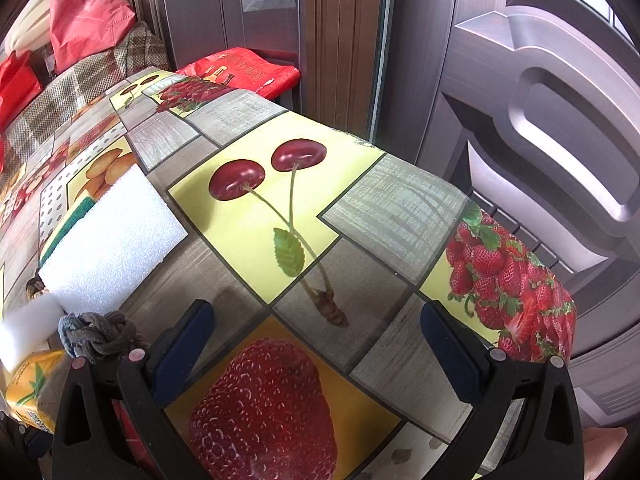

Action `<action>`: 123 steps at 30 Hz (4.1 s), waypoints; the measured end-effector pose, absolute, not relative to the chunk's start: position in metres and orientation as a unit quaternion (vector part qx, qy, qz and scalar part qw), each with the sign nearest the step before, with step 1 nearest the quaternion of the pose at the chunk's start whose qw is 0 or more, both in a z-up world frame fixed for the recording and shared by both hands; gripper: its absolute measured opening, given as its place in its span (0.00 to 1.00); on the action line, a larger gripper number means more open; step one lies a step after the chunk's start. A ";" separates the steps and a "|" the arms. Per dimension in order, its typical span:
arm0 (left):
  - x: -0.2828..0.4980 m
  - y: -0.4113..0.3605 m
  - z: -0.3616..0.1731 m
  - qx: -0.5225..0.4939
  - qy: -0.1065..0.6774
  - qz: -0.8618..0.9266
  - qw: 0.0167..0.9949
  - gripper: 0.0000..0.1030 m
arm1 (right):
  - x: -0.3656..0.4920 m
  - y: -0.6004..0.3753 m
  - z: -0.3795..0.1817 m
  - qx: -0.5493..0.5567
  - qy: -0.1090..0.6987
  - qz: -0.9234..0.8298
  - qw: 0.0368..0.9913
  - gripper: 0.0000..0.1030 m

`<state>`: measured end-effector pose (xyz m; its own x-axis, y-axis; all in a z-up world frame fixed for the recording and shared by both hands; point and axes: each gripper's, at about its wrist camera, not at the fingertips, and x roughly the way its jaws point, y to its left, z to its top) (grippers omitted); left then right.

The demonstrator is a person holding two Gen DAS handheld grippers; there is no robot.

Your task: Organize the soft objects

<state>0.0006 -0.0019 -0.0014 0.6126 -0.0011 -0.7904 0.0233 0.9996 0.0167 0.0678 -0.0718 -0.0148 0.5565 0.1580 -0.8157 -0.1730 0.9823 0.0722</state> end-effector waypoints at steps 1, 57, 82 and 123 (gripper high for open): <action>0.001 -0.002 -0.001 0.013 0.440 -0.007 0.898 0.99 | 0.068 -0.072 -0.015 -0.008 0.462 0.094 0.882 1.00; 0.000 -0.002 -0.001 0.013 0.442 -0.006 0.897 0.99 | 0.068 -0.072 -0.014 -0.008 0.461 0.094 0.882 1.00; 0.000 -0.002 -0.001 0.013 0.442 -0.006 0.897 0.99 | 0.068 -0.072 -0.014 -0.008 0.462 0.094 0.882 1.00; 0.000 -0.012 0.002 0.026 0.449 0.005 0.893 0.99 | 0.068 -0.070 -0.014 -0.006 0.467 0.091 0.880 1.00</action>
